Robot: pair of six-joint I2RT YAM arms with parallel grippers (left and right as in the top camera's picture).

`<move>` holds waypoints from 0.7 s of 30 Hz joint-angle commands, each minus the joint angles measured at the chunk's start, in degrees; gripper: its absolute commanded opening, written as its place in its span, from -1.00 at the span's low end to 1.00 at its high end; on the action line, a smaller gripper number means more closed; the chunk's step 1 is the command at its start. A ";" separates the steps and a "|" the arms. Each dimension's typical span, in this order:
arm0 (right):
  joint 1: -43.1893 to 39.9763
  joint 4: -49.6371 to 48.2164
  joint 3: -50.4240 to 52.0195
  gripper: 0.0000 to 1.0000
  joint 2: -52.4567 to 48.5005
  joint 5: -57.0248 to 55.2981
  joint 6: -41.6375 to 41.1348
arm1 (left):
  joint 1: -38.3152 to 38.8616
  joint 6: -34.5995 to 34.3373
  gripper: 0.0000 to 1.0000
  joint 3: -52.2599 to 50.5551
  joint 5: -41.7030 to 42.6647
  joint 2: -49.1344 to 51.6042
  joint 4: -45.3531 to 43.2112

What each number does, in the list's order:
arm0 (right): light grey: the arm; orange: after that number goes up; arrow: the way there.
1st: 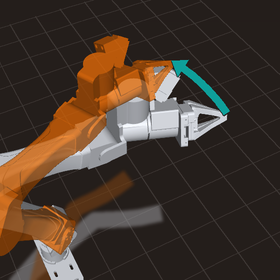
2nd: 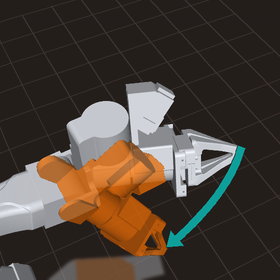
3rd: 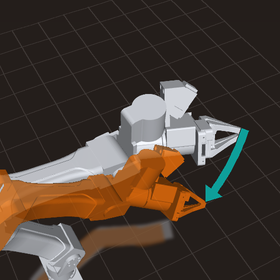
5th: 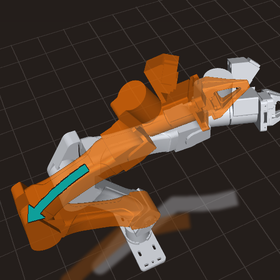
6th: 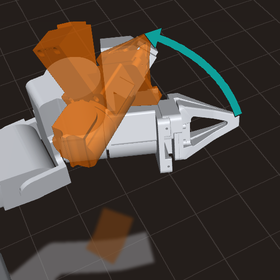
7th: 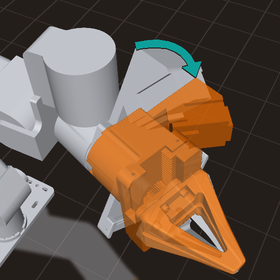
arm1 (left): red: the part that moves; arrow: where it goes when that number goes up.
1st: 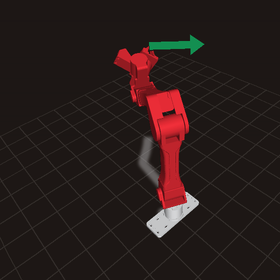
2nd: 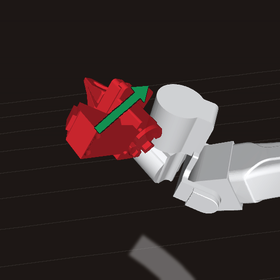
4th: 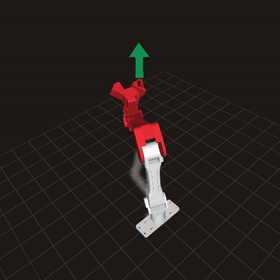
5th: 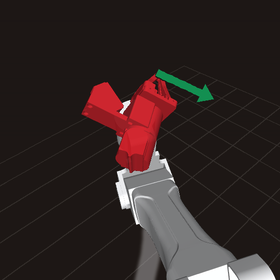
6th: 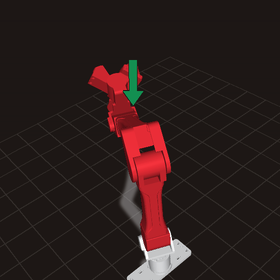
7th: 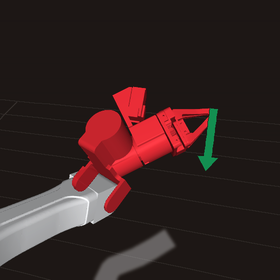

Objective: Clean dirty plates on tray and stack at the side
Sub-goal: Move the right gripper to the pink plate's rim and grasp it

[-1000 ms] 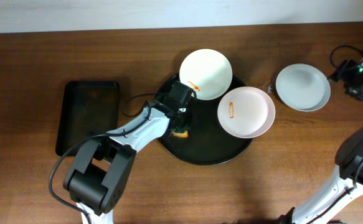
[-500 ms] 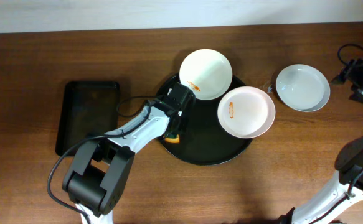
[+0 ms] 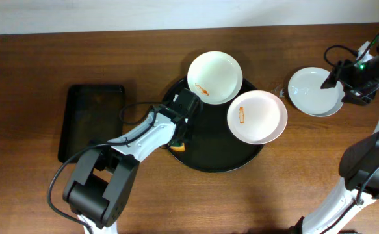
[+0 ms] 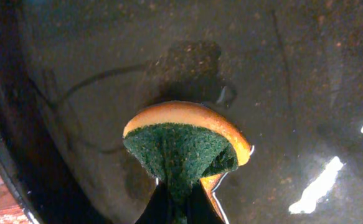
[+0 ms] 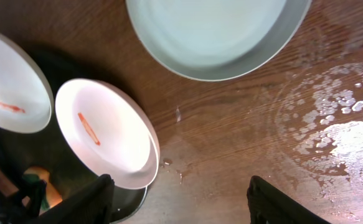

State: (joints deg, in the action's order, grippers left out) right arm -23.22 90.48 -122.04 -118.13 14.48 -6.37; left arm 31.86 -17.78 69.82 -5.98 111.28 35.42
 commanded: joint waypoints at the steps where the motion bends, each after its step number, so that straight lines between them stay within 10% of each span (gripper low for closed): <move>1: 0.90 0.48 -0.90 0.40 1.11 -0.13 0.46 | -1.46 0.70 -0.99 -4.33 -2.91 2.25 3.26; 21: 2.99 6.88 -0.74 0.51 1.11 -0.11 6.75 | -2.43 0.72 -1.00 -4.33 -4.59 2.25 7.04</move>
State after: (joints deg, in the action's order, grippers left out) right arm -22.24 96.20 -122.04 -118.13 14.48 -3.49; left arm 30.68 -17.78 69.23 -8.10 110.56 40.07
